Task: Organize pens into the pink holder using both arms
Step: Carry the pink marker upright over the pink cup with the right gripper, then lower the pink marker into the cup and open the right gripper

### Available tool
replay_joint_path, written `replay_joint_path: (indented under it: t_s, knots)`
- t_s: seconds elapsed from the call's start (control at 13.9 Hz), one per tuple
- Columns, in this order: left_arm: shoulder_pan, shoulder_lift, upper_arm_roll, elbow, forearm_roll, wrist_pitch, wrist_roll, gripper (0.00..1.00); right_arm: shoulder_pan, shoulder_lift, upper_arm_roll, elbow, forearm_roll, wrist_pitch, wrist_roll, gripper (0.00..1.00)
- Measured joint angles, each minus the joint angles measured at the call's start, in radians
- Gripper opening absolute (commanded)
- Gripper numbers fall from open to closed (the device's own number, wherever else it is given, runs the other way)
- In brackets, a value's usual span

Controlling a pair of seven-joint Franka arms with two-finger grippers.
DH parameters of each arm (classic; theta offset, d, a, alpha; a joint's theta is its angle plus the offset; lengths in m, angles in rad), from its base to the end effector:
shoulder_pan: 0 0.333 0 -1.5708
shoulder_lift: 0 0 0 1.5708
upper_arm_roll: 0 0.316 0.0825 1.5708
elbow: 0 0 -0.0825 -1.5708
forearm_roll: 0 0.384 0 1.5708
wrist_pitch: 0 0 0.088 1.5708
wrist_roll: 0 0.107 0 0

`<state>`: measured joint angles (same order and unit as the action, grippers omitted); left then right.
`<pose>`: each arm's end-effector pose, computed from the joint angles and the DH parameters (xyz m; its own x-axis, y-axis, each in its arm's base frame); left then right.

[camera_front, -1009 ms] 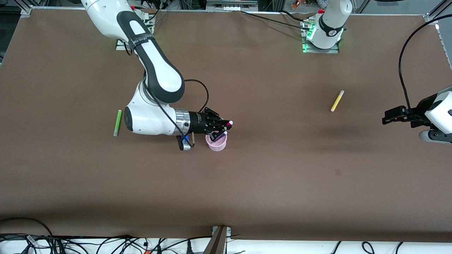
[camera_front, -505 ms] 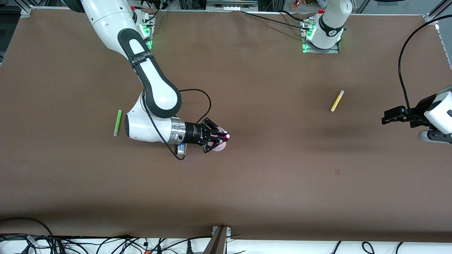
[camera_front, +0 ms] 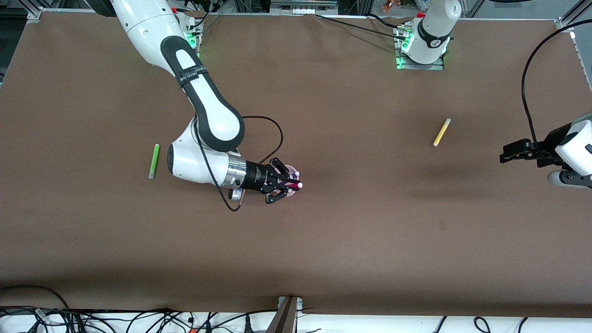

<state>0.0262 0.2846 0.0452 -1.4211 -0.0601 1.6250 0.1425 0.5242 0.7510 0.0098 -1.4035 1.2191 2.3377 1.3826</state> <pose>0.6376 0.0358 0.5297 0.9950 -0.0686 -0.0729 -0.0645 -0.9962 0.0578 0.6419 0.3951 0.2846 -0.0895 -0.5802 -0.8095 -0.9953 0.0822 0.0512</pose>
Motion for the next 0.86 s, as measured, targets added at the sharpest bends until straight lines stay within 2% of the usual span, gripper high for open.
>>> replay_joint_path:
  t_s: [0.5, 0.72, 0.86]
  knots:
    - [0.0, 0.0, 0.0, -0.003, 0.0, 0.0, 0.0, 1.0, 0.014, -0.009, 0.0, 0.003, -0.005, 0.005, 0.11, 0.16]
    - [0.0, 0.0, 0.0, -0.003, 0.0, 0.0, 0.0, 1.0, 0.02, -0.005, 0.002, -0.014, -0.005, 0.003, 0.151, 0.22]
    - [0.0, 0.0, 0.0, -0.003, 0.0, 0.0, 0.0, 1.0, 0.026, 0.0, 0.002, -0.024, -0.005, 0.003, 0.177, 0.22]
